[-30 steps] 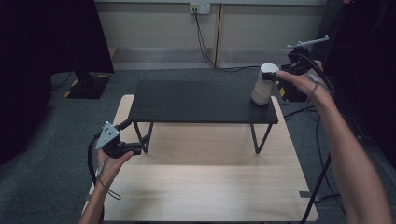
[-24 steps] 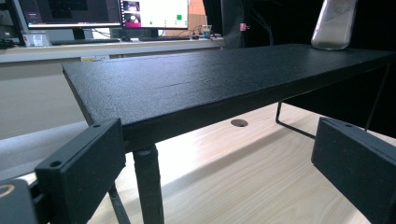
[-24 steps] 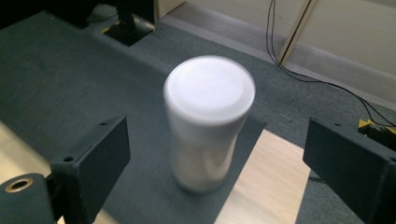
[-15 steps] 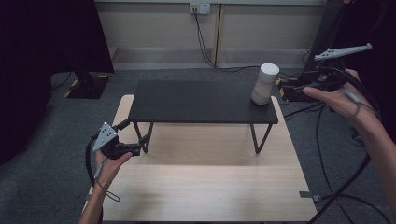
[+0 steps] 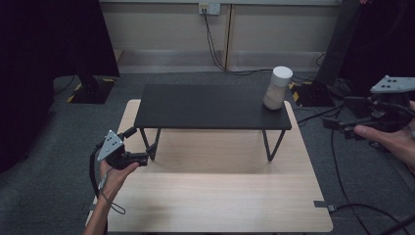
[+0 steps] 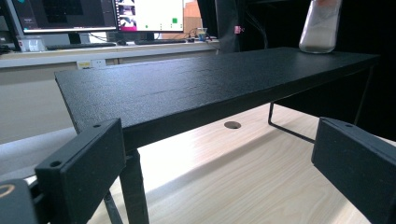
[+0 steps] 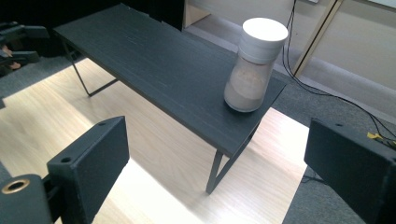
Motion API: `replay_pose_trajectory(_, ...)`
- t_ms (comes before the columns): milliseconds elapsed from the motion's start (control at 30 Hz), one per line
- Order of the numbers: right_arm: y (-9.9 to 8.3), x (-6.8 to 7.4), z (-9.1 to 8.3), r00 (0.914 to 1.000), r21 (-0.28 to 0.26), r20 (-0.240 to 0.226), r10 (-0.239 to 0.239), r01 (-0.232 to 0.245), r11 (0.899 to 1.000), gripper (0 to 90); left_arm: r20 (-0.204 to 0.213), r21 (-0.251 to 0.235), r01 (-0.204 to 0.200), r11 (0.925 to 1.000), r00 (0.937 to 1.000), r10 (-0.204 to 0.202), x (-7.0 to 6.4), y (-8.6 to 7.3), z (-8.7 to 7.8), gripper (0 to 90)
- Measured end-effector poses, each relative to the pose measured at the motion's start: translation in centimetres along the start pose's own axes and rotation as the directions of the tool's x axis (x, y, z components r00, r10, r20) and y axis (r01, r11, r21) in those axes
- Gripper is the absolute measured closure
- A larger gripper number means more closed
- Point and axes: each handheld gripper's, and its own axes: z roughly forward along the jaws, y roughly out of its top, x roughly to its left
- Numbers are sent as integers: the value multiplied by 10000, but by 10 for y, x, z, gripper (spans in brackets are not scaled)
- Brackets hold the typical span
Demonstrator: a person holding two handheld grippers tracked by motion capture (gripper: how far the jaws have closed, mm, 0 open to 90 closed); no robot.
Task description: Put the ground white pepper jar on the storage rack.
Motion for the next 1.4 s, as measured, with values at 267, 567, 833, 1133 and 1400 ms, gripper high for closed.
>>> replay_pose_trajectory(267,-20,9,-31,9999,-313,150,62,-57,9995,65,-4,-43,12,10000,10000,-12,-3,1,-4,21)
replay_pose_trajectory(567,-27,8,-39,9997,-312,165,168,-163,9994,67,42,-56,71,10000,10000,-71,-5,0,-2,22)
replay_pose_trajectory(833,-26,10,-36,9999,-326,165,43,-38,9995,68,93,-22,-25,10000,10000,25,-7,2,-1,22)
replay_pose_trajectory(1133,-32,10,-34,9999,-279,44,94,-93,9996,69,106,-18,-33,10000,9999,33,-7,1,-1,22)
replay_pose_trajectory(1400,-34,7,-32,10000,-291,-77,11,-13,9996,69,81,-32,-55,10000,10000,55,-8,1,-2,21)
